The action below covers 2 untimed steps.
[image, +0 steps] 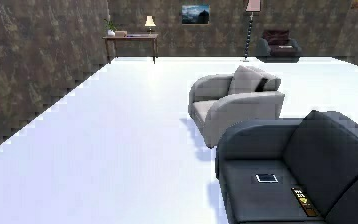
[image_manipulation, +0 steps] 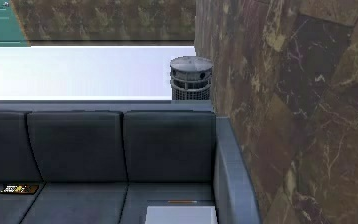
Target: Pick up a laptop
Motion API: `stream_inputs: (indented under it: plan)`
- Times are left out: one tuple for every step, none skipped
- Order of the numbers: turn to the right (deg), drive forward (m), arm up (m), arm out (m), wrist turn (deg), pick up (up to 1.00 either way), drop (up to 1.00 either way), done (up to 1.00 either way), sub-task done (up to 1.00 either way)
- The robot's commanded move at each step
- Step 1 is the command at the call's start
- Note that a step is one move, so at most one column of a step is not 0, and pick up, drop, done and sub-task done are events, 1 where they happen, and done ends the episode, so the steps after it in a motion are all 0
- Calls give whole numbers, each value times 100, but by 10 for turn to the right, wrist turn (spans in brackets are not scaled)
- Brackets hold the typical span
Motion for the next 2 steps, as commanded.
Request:
stream_inputs:
  plan:
    - [0, 0, 10, 0, 0, 0, 0, 0, 0]
    - [0, 0, 0, 0, 0, 0, 0, 100, 0]
